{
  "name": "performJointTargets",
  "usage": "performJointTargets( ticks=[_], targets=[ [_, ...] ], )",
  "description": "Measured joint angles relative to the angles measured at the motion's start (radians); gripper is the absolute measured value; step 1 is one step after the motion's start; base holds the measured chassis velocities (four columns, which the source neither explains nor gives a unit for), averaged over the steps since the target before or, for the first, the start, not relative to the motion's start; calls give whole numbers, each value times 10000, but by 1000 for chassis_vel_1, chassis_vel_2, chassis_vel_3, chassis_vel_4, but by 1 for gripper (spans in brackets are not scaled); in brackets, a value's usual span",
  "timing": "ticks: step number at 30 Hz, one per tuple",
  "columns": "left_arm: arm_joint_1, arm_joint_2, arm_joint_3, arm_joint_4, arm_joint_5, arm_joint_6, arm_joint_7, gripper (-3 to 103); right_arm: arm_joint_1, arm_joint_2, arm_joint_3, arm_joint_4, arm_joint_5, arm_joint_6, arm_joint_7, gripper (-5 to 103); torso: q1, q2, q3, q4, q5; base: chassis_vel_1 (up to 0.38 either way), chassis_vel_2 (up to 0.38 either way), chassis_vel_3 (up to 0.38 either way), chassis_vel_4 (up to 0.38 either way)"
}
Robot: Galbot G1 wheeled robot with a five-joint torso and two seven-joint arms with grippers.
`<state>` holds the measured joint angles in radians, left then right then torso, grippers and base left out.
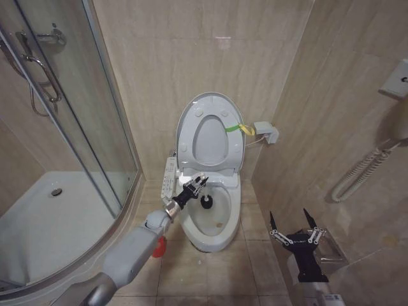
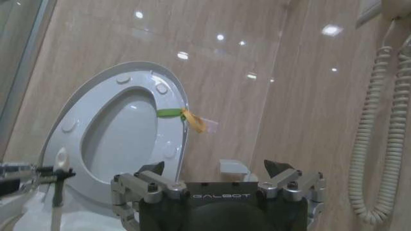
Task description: Open the toilet lid, clean the toilet bowl with a toilet brush, close the toilet lid, and flush.
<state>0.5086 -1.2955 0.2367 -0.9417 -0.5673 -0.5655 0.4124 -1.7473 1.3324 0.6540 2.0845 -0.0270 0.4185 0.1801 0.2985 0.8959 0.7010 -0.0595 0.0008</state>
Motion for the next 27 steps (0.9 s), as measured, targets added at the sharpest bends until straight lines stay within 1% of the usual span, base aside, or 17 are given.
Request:
performJointTargets(
  ticks=[1,5,11,15,18,27],
  targets=[
    [0,0,0,0,0,0,0,22,0,0,0,0,0,0,0,100,0,0,0,0,0,0,0,0,0],
    [-201,-122,6,786,174,-141,139,22,0,0,0,0,0,0,0,100,0,0,0,1,0,0,0,0,0],
    [-401,-268,79,1308,238,-218,281,22,0,0,0,0,0,0,0,100,0,0,0,0,0,0,0,0,0],
    [-567,-436,149,1712,424,-287,383,22,0,0,0,0,0,0,0,100,0,1,0,0,0,0,0,0,0],
    [-679,-655,174,2244,661,-348,446,22,0,0,0,0,0,0,0,100,0,1,0,-1,-1,0,0,0,0],
    [-713,-940,196,3183,928,-442,604,22,0,0,0,0,0,0,0,100,0,1,0,0,-1,0,0,0,0]
  ],
)
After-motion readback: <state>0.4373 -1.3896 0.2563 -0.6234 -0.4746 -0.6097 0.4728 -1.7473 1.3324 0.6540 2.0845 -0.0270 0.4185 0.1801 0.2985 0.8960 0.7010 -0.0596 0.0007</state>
